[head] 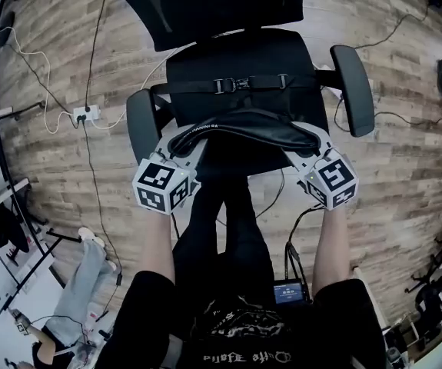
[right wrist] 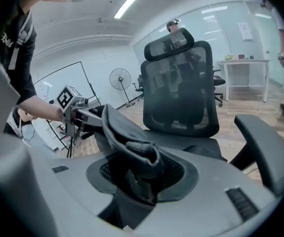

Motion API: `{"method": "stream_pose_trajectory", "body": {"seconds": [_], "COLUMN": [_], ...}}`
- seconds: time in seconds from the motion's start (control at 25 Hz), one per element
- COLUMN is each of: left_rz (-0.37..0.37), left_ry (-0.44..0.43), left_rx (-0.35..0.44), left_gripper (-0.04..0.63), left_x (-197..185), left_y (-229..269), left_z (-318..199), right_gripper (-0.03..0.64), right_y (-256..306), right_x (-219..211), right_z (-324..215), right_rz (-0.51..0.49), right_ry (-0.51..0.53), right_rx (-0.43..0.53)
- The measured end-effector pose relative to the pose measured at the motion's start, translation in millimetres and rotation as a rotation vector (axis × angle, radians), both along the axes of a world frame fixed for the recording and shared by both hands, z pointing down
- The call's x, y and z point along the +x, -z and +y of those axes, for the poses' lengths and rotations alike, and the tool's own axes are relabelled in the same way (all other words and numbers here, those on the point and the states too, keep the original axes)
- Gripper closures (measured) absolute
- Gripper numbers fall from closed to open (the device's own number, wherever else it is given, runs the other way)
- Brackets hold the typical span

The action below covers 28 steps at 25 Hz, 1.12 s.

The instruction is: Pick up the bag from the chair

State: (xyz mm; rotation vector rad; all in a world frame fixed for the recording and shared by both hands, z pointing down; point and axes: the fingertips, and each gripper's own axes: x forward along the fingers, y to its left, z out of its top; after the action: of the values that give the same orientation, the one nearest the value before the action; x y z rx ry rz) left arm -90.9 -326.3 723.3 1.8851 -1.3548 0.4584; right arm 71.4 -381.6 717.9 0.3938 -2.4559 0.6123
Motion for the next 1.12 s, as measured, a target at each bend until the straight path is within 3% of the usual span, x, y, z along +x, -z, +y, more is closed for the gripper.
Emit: {"method": "stream_pose_trajectory", "body": {"seconds": [0.56,1.12], "left_rz": [0.043,0.009], "left_ry": [-0.044,-0.13], "left_rx": [0.033,0.073], "left_gripper": [0.502,0.502], "left_x": [18,31], "left_y": [82,164], "left_z": [30,65], "right_gripper": [0.446,0.446], "right_y": [88,170], "right_x": [19,36], "right_z": [30,80], "right_rz": [0.035,0.022], "right_ry": [-0.055,-0.149], "right_rx": [0.076,0.098]}}
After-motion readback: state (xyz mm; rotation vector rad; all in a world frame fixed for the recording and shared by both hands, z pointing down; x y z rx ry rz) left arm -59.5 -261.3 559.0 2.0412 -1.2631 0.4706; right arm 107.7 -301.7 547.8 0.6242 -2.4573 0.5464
